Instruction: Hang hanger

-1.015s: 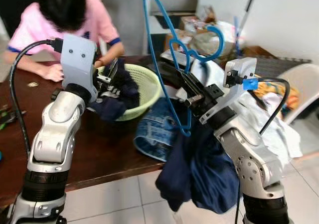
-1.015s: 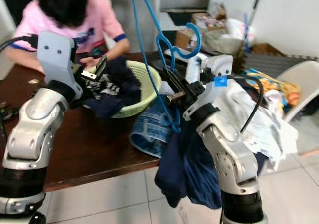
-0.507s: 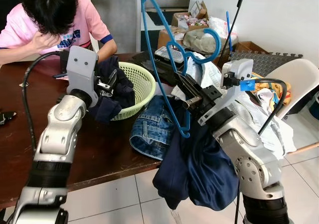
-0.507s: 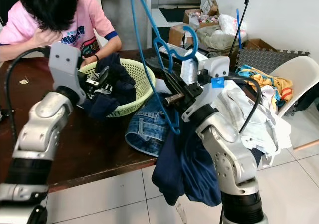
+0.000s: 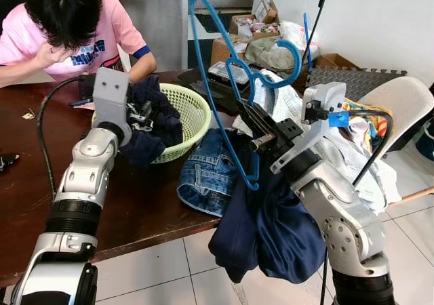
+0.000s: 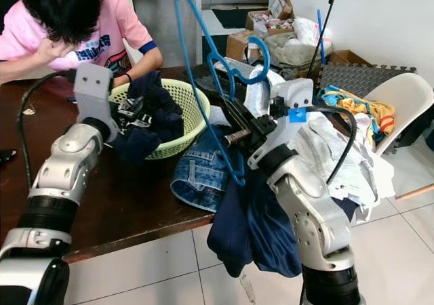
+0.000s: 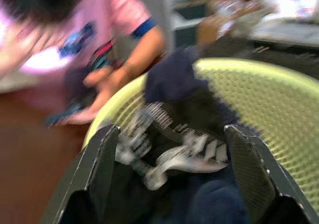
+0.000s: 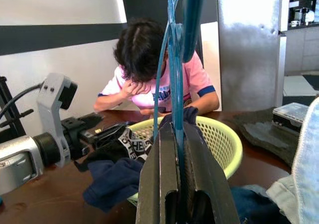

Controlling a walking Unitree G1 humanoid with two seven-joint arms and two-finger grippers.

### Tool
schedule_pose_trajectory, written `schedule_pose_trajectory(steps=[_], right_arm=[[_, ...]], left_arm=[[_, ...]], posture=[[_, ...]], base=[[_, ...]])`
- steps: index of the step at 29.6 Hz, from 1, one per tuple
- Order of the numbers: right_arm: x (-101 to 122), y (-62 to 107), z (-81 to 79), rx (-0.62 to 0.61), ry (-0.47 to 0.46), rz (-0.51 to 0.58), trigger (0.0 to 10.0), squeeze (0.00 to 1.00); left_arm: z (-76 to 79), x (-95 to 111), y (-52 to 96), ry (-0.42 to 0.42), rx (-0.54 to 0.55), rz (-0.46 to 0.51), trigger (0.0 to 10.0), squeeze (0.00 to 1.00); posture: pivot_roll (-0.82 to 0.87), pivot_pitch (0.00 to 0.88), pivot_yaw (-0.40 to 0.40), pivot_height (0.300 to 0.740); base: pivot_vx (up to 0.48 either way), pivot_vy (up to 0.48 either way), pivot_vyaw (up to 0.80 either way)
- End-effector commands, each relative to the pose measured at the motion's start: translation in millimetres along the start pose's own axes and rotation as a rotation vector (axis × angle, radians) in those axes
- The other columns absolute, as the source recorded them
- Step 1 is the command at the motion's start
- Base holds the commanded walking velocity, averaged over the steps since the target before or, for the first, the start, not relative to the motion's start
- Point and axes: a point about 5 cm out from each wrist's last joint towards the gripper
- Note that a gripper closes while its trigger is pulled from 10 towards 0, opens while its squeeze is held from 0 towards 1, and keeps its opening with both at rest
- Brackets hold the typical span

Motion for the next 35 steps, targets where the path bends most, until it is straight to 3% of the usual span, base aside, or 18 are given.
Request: schedule_pose_trajectory(steps=[1, 12, 24, 25, 26, 27, 35], right_arm=[[1, 1.2, -0.9, 0.005, 0.009, -0.005, 10.0, 0.0], [2, 2.9, -1.7, 0.003, 0.01, -0.009, 10.0, 0.0], [4, 4.3, -1.7, 0.005, 0.012, -0.012, 10.0, 0.0], [4, 4.4, -1.7, 0.005, 0.012, -0.012, 10.0, 0.0], [4, 4.4, -1.7, 0.005, 0.012, -0.012, 10.0, 0.0], [4, 4.5, -1.7, 0.005, 0.013, -0.012, 10.0, 0.0], [4, 4.3, -1.6, 0.005, 0.013, -0.012, 10.0, 0.0]], left_arm=[[-8.0, -18, 2.2, -0.013, 0.028, -0.084, 10.0, 0.0], [-15.5, -47, 0.5, -0.095, 0.044, -0.199, 10.0, 0.0], [-25.7, -52, -0.5, -0.124, 0.1, -0.216, 10.0, 0.0], [-26.9, -52, -0.8, -0.123, 0.106, -0.214, 0.7, 0.0], [-26.9, -52, -0.8, -0.123, 0.106, -0.214, 0.7, 0.0], [-27.8, -52, -1.1, -0.121, 0.111, -0.212, 0.0, 0.0], [-29.4, -51, -2.3, -0.11, 0.121, -0.203, 0.0, 0.0]], posture=[[0.04, 0.096, -0.047, 0.74], [0.03, 0.101, -0.044, 0.74], [0.02, 0.104, -0.048, 0.74], [0.02, 0.105, -0.048, 0.74], [0.02, 0.105, -0.048, 0.74], [0.02, 0.105, -0.048, 0.74], [0.02, 0.101, -0.05, 0.74]], base=[[0.0, 0.0, 0.0], [0.0, 0.0, 0.0], [0.0, 0.0, 0.0], [0.0, 0.0, 0.0], [0.0, 0.0, 0.0], [0.0, 0.0, 0.0], [0.0, 0.0, 0.0]])
Point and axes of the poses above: a point about 5 cm out from each wrist's last joint towards the gripper, its own y axis pointing back from the gripper into the wrist, its own x axis along the axis of the wrist's last joint, z = x × y, and after that the axes turned 7 degrees about -y, right-handed
